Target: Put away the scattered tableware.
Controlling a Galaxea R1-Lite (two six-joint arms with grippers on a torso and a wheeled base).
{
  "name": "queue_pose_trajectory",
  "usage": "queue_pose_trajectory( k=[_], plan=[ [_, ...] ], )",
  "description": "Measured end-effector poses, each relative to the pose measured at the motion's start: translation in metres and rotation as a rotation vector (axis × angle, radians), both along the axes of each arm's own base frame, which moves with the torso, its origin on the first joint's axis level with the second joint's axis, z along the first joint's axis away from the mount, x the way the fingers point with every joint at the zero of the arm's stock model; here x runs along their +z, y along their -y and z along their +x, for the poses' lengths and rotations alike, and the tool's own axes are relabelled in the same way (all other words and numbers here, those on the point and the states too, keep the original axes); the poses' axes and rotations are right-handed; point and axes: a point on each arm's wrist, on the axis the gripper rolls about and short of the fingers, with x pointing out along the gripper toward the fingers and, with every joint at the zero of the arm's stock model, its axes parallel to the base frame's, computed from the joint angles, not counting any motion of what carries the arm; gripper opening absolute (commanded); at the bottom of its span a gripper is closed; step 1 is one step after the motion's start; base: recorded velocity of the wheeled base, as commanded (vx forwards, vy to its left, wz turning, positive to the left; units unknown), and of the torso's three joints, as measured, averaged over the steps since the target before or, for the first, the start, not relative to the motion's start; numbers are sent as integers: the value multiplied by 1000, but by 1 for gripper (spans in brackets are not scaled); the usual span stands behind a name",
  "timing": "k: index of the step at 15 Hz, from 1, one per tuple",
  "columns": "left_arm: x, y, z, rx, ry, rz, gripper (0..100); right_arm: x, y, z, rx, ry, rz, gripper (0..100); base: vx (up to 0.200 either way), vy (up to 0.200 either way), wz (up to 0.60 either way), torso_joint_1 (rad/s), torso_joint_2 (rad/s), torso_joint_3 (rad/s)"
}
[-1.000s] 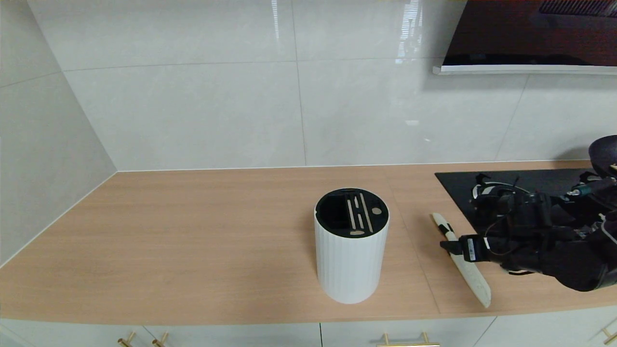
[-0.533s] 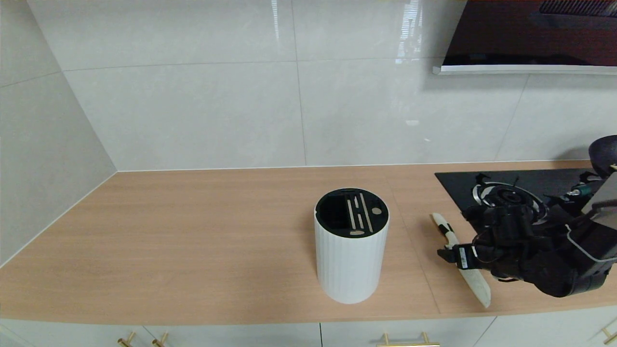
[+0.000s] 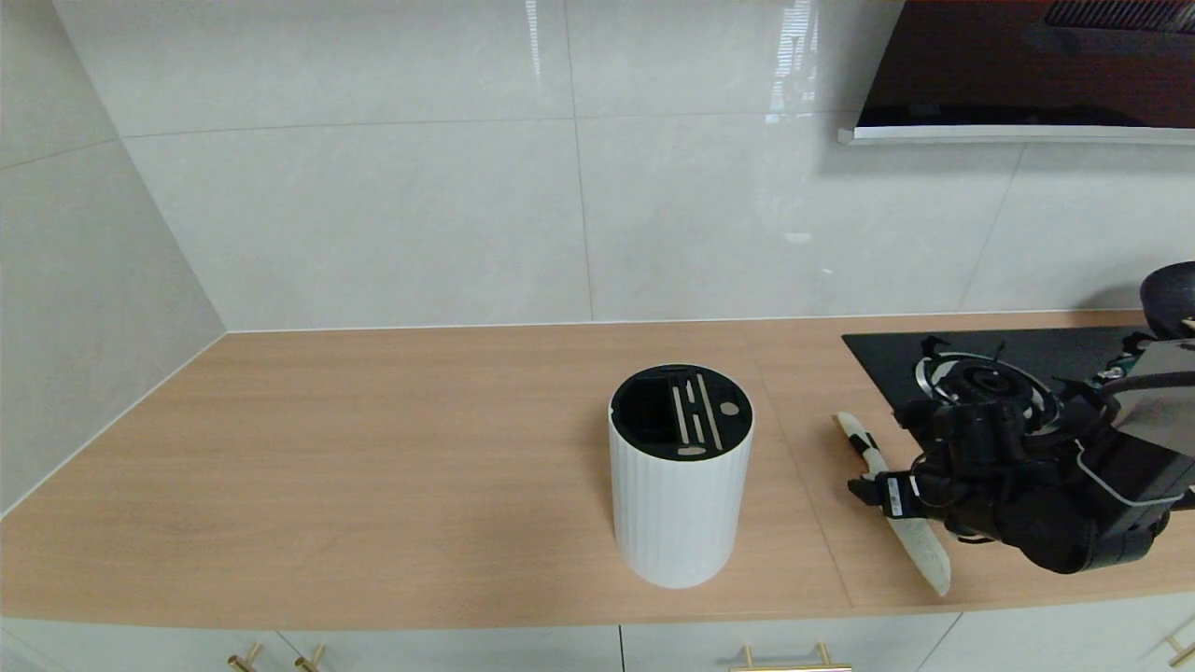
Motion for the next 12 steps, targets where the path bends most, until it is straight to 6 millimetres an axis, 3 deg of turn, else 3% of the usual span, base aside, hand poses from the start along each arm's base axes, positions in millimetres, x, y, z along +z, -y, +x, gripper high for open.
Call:
queue_pose_trajectory(
  k=[12],
  plan=[
    [0,0,0,0,0,0,100,-6,0,6,-14,18,-3,100,0,0,0,0,0,0]
  ],
)
